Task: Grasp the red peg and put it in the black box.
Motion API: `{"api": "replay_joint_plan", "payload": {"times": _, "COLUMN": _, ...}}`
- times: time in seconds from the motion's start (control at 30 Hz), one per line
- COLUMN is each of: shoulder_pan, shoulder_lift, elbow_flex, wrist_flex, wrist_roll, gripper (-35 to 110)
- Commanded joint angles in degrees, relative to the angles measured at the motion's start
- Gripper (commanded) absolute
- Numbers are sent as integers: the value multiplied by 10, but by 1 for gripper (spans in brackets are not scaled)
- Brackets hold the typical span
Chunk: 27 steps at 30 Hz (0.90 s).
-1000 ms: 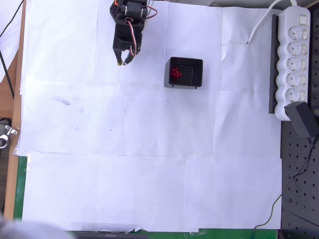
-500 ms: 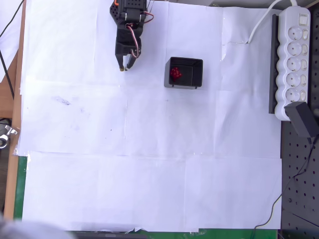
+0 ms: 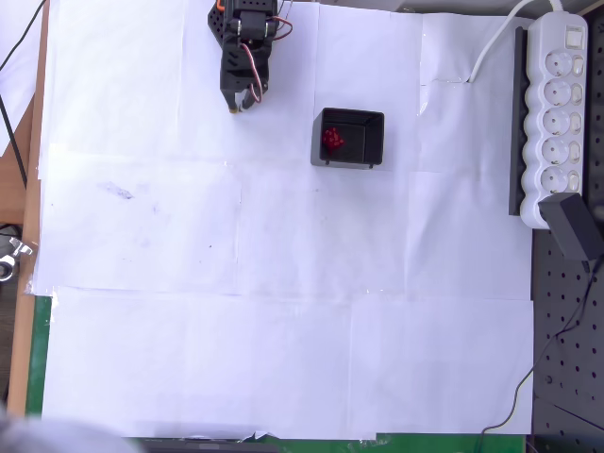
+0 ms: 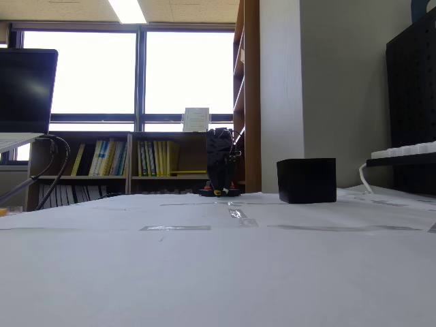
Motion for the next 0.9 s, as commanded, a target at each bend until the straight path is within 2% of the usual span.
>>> {"api": "replay_joint_plan", "payload": {"times": 0.0, "shoulder_pan": 14, "shoulder_lift": -48, "elbow_flex": -47, "wrist_flex": 29, "wrist_roll": -9, "gripper": 0}}
{"api": "replay_joint_plan", "payload": {"times": 0.13, "shoulder_pan": -2, "shoulder_lift": -53, "elbow_flex": -48, "wrist_flex": 48, "wrist_roll": 102, "gripper": 0}}
{"api": "replay_joint_plan", "payload": {"times": 0.87, "shoulder_pan": -7, "shoulder_lift": -54, "elbow_flex": -48, "wrist_flex": 57, "wrist_roll": 105, "gripper": 0}}
